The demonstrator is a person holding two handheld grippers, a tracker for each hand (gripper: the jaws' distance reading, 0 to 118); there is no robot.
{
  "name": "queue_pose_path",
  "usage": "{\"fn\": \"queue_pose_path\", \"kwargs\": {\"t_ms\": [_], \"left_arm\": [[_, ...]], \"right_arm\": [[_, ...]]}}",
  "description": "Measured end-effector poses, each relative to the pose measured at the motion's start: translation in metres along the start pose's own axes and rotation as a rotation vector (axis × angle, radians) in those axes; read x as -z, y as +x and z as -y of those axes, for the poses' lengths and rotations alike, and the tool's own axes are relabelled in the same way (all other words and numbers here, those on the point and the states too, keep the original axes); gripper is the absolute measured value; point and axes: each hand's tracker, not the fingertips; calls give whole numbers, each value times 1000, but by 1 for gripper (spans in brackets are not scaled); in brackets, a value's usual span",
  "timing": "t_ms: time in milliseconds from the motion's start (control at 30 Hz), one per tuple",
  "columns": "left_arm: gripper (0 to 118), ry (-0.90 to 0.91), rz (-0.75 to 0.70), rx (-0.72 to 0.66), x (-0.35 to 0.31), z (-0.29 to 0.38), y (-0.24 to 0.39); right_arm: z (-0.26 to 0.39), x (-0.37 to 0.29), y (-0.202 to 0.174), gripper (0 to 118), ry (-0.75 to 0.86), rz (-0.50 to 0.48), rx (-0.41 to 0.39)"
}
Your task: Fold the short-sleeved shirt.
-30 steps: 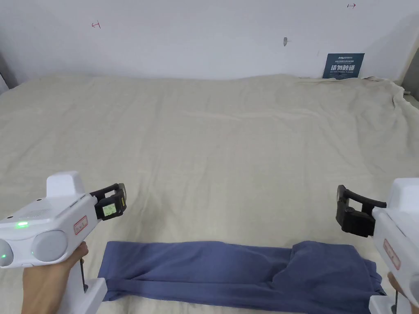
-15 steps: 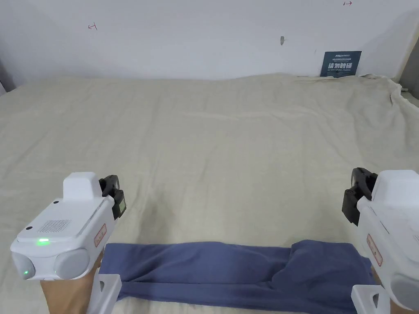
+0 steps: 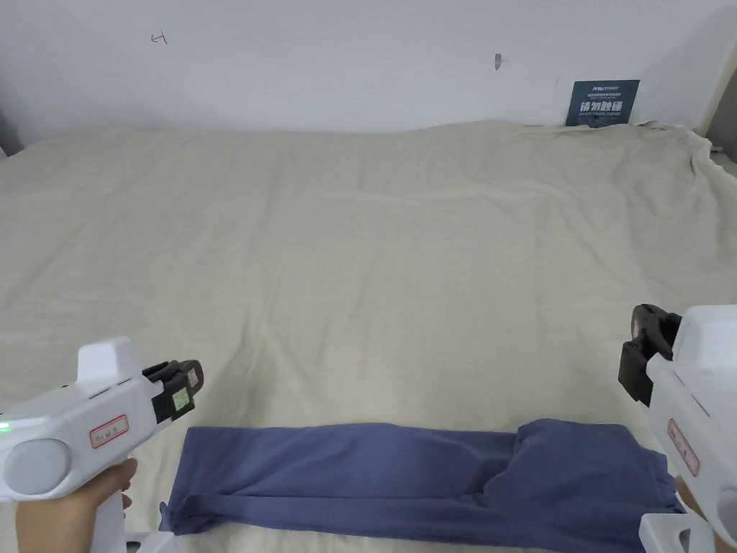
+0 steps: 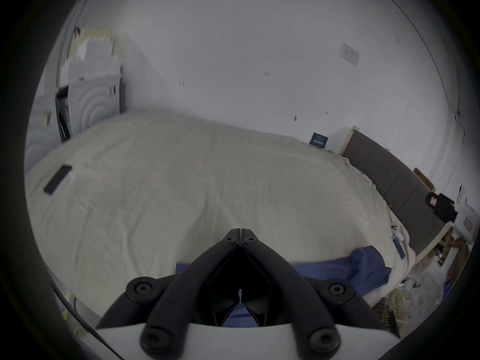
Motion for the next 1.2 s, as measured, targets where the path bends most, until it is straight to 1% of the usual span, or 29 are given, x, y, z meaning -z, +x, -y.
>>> {"fn": "queue_pose_path", "kwargs": {"t_ms": [100, 167, 233, 300, 333, 433, 500, 533, 567, 600, 633, 667, 700, 733, 867, 967, 1033, 1067, 1133, 1200], "left_arm": [[0, -83, 38, -30, 6, 5, -25], [0, -167, 95, -103, 16, 10, -46], [0, -234, 122, -139, 25, 15, -63], [0, -276, 79, -110, 33, 21, -72], [0, -306, 81, -96, 37, 24, -74], [0, -377, 106, -158, 54, 31, -90], [1, -394, 93, -156, 64, 35, -97], [8, -407, 85, -158, 69, 37, -99], [20, -416, 82, -157, 73, 38, -102], [43, -428, 79, -156, 77, 39, -104], [59, -435, 62, -158, 80, 41, -105], [71, -437, 56, -155, 83, 43, -106], [76, -438, 48, -158, 86, 44, -108], [76, -444, 39, -163, 82, 46, -99], [76, -491, 47, -179, 90, 50, -99], [72, -526, 31, -156, 96, 53, -92], [68, -539, 31, -149, 111, 59, -102], [64, -538, 27, -144, 111, 59, -100], [45, -535, 28, -141, 111, 57, -104], [36, -527, 29, -124, 111, 56, -102]], "right_arm": [[2, 4, 1, 0, -12, 3, 2], [4, 6, 1, 0, -21, 2, 7], [5, 7, 0, 0, -30, 3, 5], [6, 10, -1, 0, -38, 7, 1], [7, 11, -1, 0, -42, 7, 4], [1, 8, -11, 0, -57, 8, 11], [1, 10, -13, 0, -66, 9, 9], [3, 11, -13, 0, -70, 8, 9], [3, 12, -13, 0, -73, 8, 8], [3, 13, -14, 0, -75, 9, 7], [3, 14, -15, 0, -79, 8, 4], [5, 15, -14, 0, -83, 9, 3], [6, 16, -14, 0, -87, 10, 4], [7, 17, -15, 0, -91, 11, 4], [10, 20, -15, 0, -108, 10, 4], [12, 20, -14, 0, -114, 13, 1], [13, 21, -14, 0, -119, 15, 1], [14, 21, -14, 0, -122, 17, 2], [16, 21, -13, 0, -129, 21, 2], [17, 21, -11, 0, -133, 27, 4]]}}
